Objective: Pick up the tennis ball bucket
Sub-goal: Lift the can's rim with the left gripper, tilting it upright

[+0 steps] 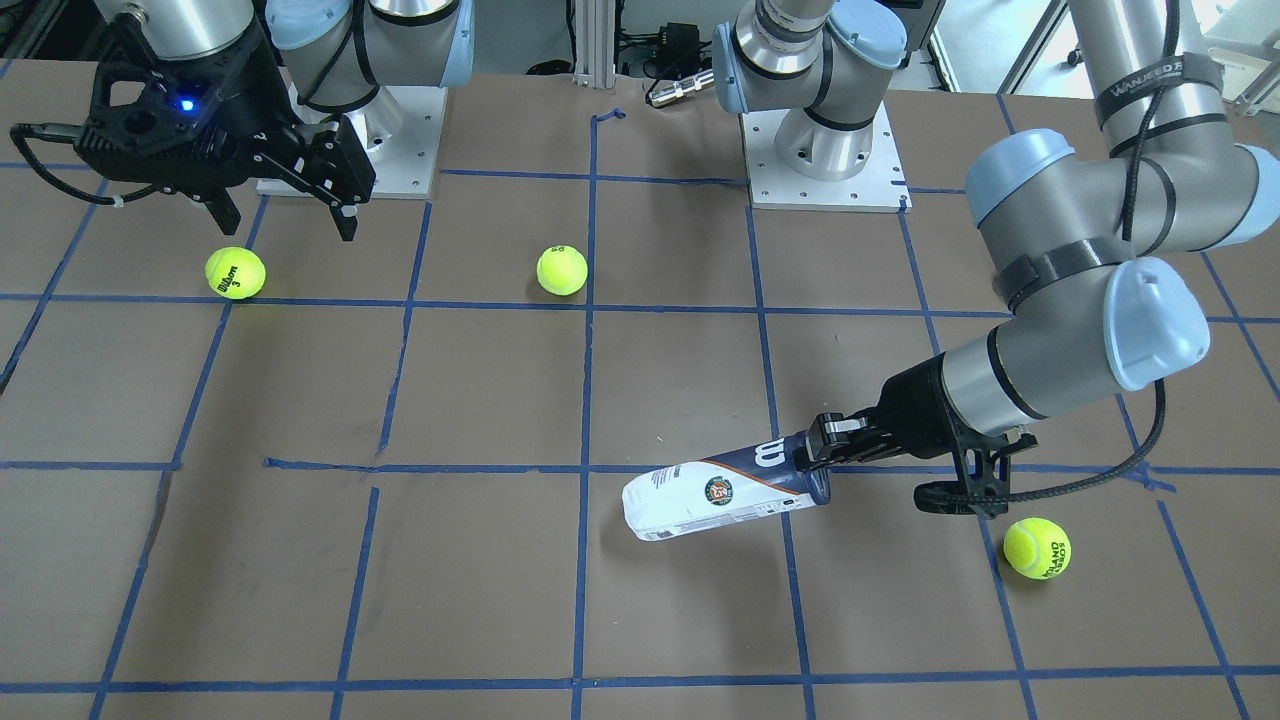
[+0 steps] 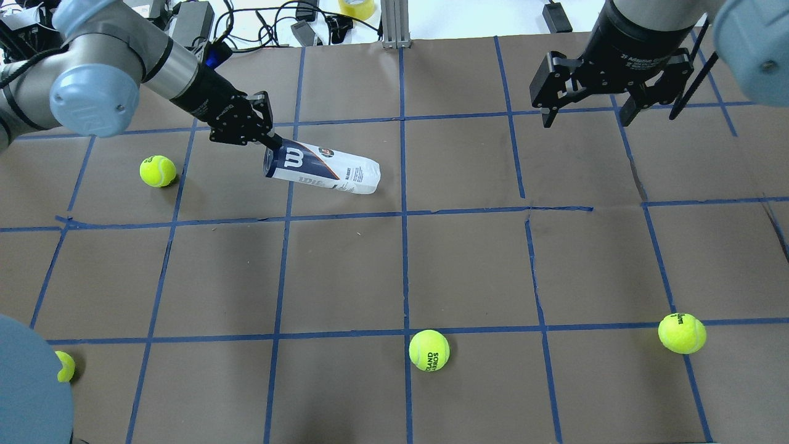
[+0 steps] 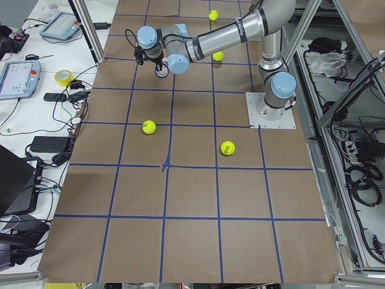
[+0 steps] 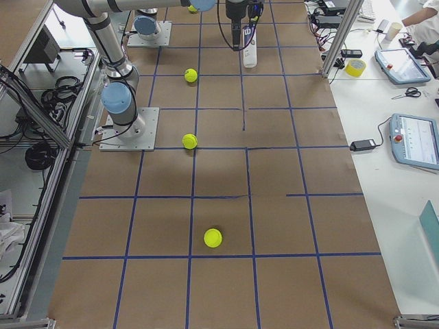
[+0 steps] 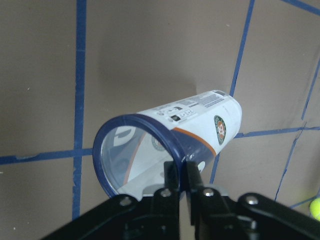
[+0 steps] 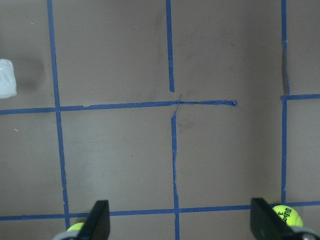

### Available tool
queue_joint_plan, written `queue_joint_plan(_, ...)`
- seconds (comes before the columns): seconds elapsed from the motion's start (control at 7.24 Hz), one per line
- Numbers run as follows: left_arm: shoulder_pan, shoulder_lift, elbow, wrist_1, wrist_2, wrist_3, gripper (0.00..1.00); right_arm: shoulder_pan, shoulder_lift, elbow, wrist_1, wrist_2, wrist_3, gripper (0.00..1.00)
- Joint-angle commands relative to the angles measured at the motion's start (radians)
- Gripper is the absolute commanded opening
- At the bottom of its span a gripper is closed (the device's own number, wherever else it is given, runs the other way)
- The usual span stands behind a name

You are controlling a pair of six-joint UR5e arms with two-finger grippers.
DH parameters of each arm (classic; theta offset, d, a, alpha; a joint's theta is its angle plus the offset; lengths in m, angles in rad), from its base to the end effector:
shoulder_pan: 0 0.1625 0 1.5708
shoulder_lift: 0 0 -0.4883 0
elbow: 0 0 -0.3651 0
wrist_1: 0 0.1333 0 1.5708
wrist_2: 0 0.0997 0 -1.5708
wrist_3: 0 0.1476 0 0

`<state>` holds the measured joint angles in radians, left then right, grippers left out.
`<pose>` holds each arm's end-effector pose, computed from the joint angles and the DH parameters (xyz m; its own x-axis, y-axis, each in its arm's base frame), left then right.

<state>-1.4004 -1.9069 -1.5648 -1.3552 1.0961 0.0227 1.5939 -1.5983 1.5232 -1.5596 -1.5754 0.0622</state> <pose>-0.0977 -0.6160 0.3633 -0.8713 -0.1800 0.4565 -0.1487 0.9834 0.1039 0.1432 -0.4564 0.5371 -0.9992 0.0393 0.0006 0.0391 0.9972 -0.0640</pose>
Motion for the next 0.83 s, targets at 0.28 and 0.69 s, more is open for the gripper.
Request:
queue_joint_plan(0.28, -0.05, 0.002, 0.12, -0.081, 0.199, -0.029, 0.0, 0.0, 0.001, -0.003, -0.007, 0.021, 0.005, 1.0)
queue_joint_plan(0.69, -0.178, -0.017, 0.234, -0.131, 0.486, 0.029, 0.0, -0.002, 0.001, -0.003, -0.008, 0.029, 0.005, 1.0)
